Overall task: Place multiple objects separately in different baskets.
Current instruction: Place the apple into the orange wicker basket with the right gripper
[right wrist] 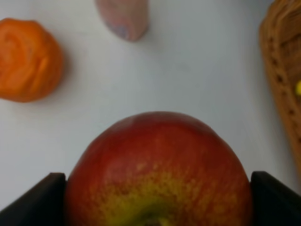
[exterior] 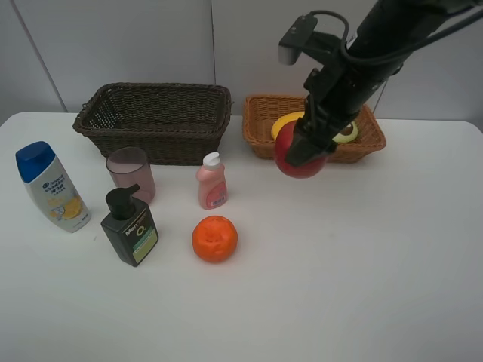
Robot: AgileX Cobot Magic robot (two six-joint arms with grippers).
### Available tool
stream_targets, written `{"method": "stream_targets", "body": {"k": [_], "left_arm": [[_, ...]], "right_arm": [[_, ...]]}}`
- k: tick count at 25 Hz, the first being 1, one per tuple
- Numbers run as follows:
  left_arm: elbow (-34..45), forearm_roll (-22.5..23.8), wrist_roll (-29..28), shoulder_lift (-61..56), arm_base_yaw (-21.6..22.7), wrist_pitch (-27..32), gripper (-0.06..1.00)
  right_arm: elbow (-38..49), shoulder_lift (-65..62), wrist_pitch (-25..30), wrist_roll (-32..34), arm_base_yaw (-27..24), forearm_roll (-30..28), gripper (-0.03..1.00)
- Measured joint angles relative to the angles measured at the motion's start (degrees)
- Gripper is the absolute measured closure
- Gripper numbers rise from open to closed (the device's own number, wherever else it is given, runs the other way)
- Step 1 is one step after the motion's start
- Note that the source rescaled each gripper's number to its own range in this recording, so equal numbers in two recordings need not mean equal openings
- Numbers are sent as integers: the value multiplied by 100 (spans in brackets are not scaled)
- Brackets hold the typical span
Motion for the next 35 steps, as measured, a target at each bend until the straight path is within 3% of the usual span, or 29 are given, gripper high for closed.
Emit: {"method": "stream_targets", "body": {"k": [10,22,35], "left_arm": [[0,0,0,0,0,0,-6],[0,0,0,0,0,0,-6],[0,0,0,0,0,0,-6]], "right_arm": [[-840,199,-949,0,-214,-457,28],[-900,1014,-2590,0,-778,-428,28],[-900,1979,-3318,0,-872,-334,28]]}}
